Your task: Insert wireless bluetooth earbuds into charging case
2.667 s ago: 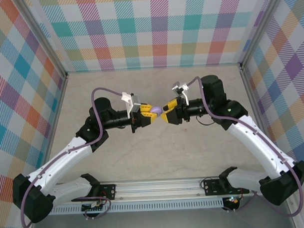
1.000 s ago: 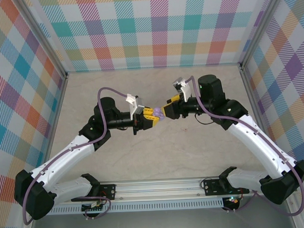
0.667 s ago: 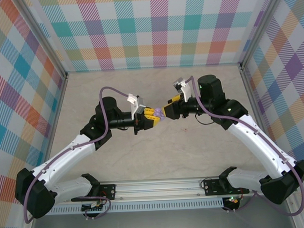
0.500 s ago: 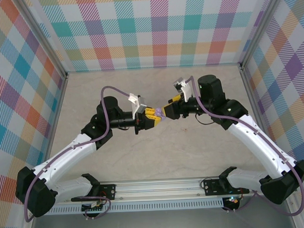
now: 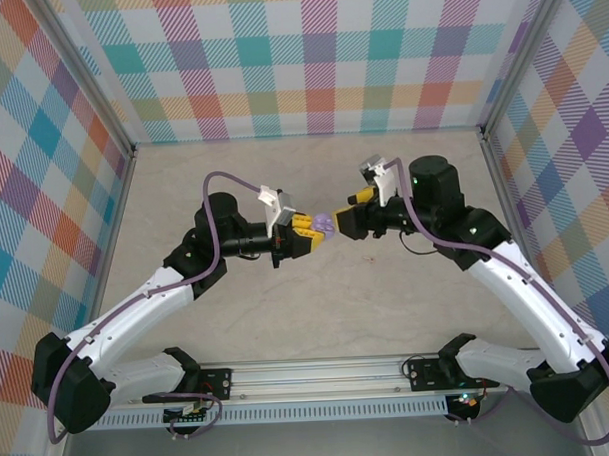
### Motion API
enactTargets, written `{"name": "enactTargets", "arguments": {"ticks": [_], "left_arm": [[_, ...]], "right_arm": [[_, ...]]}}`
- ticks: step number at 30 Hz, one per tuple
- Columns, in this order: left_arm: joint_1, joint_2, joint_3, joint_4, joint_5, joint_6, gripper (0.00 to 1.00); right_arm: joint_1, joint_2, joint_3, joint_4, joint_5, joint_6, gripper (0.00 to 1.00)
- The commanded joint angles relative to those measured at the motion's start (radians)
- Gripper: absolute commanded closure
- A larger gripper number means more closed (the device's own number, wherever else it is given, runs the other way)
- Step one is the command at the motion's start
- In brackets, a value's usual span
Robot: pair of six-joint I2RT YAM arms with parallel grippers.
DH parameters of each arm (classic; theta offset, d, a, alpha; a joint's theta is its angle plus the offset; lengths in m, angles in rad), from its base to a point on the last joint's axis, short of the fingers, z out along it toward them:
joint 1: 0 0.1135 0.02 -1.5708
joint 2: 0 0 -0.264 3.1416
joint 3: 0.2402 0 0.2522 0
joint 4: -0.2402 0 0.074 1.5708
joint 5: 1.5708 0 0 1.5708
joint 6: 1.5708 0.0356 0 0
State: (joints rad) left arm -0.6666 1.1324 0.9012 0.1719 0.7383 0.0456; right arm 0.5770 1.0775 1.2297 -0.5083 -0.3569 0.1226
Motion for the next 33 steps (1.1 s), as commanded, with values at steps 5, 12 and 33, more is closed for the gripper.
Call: {"name": "enactTargets", "arguments": {"ticks": [5, 12, 33], "left_arm": [[-0.013, -0.017, 0.039, -0.02, -0.026, 0.005, 0.88], [-0.013, -0.004, 0.052, -0.019, -0.002, -0.004, 0.88], [-0.014, 0.001, 0.053, -0.014, 0.14, 0.03, 0.88]], "right_arm": [[-0.003, -0.039, -0.025, -0.002, 0.0, -0.013, 0.35], [-0.002, -0.003, -0.031, -0.056, -0.169, -0.062, 0.32], [-0.002, 0.078, 0.013, -0.032, -0.122, -0.026, 0.34]]}}
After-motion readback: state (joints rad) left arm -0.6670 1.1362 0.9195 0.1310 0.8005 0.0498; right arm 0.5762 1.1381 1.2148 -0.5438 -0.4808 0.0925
